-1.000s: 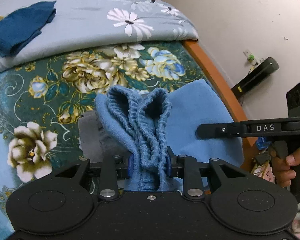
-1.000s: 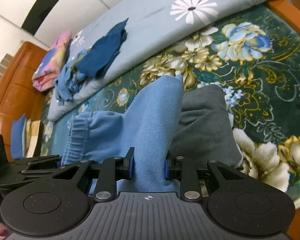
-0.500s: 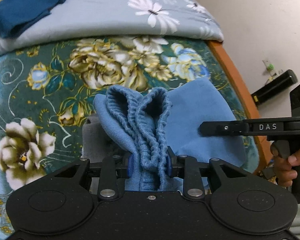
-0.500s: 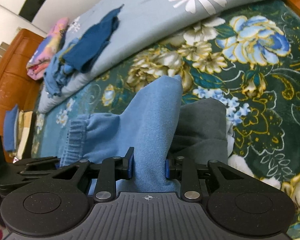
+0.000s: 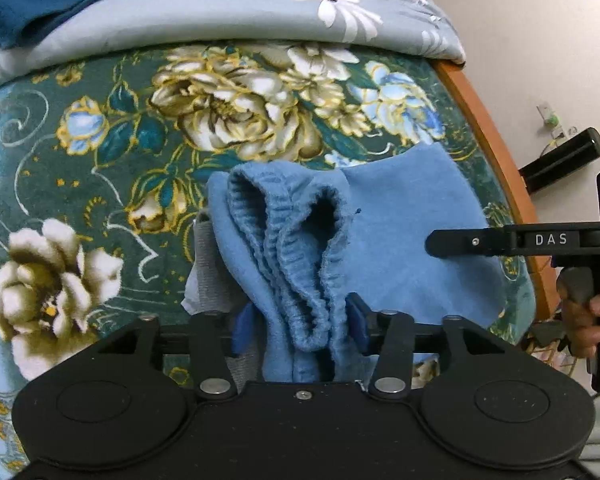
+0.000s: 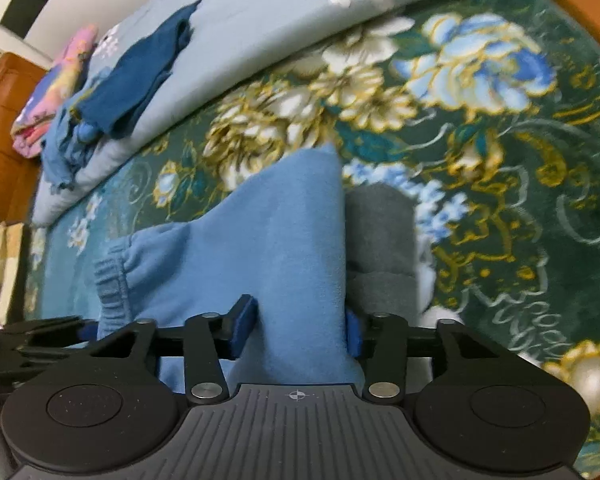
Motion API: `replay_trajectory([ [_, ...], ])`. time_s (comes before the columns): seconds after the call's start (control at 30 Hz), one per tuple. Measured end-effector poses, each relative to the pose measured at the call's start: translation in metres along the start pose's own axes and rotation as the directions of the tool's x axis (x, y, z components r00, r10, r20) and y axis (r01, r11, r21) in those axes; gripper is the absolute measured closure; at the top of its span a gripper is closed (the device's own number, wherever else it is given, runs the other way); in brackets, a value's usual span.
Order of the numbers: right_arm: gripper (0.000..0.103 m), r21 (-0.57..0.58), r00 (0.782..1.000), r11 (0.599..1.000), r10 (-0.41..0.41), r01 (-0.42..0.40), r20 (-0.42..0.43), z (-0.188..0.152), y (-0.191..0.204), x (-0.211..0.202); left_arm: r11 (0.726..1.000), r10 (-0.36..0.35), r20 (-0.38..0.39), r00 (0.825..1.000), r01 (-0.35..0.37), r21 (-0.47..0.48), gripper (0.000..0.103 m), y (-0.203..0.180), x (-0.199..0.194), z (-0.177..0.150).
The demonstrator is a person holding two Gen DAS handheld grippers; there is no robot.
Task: Fold clothes
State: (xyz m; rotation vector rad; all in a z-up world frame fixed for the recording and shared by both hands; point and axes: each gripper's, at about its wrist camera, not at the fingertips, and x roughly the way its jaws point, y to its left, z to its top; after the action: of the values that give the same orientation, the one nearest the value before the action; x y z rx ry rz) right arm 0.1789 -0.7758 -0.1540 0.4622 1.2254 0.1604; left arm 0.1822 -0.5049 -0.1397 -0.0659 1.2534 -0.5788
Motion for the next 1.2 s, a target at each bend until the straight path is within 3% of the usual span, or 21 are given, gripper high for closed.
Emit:
replay_trajectory([
  [0.1, 0.056, 0.009, 0.995, 0.999, -0.045, 0.045, 0.091, -0.008, -0.001, -0.026, 0.998, 0.040, 0.073, 0.997, -0.044, 0.052, 0.049, -0.007, -0.025, 0.003],
  [0.2, 0.056, 0.019, 0.983, 0.995, -0.097, 0.095, 0.154, -0.015, 0.002, -0.045, 0.982, 0.086, 0.176, 0.981, -0.113, 0.154, 0.049, -0.029, -0.044, 0.008],
  [0.3, 0.056, -0.029, 0.976, 0.992, -0.119, 0.126, 0.180, -0.019, 0.016, -0.053, 0.966, 0.058, 0.230, 0.971, -0.113, 0.234, 0.049, -0.056, -0.048, 0.016],
  [0.43, 0.057, -0.093, 0.986, 0.993, -0.060, 0.075, 0.153, -0.022, 0.039, -0.048, 0.945, 0.022, 0.191, 0.981, -0.082, 0.316, 0.049, -0.080, -0.027, 0.018],
  [0.53, 0.065, -0.115, 0.992, 0.991, -0.053, 0.067, 0.118, -0.028, 0.045, -0.038, 0.953, 0.050, 0.144, 0.988, -0.090, 0.290, 0.049, -0.076, -0.009, 0.016],
  [0.57, 0.073, -0.122, 0.993, 0.990, -0.052, 0.065, 0.107, -0.030, 0.047, -0.034, 0.955, 0.064, 0.131, 0.989, -0.099, 0.280, 0.051, -0.071, -0.003, 0.015],
  [0.77, 0.084, -0.043, 0.992, 0.995, -0.090, 0.095, 0.089, -0.037, 0.025, -0.028, 0.958, 0.095, 0.087, 0.992, -0.114, 0.262, 0.052, -0.049, 0.016, 0.010],
  [1.0, 0.085, -0.022, 0.993, 0.995, -0.096, 0.098, 0.063, -0.039, 0.017, -0.013, 0.957, 0.132, 0.038, 0.990, -0.138, 0.257, 0.052, -0.040, 0.041, 0.011],
  [1.2, 0.083, -0.018, 0.994, 0.996, -0.087, 0.088, 0.067, -0.037, 0.019, -0.017, 0.961, 0.129, 0.034, 0.991, -0.134, 0.244, 0.051, -0.044, 0.033, 0.015],
])
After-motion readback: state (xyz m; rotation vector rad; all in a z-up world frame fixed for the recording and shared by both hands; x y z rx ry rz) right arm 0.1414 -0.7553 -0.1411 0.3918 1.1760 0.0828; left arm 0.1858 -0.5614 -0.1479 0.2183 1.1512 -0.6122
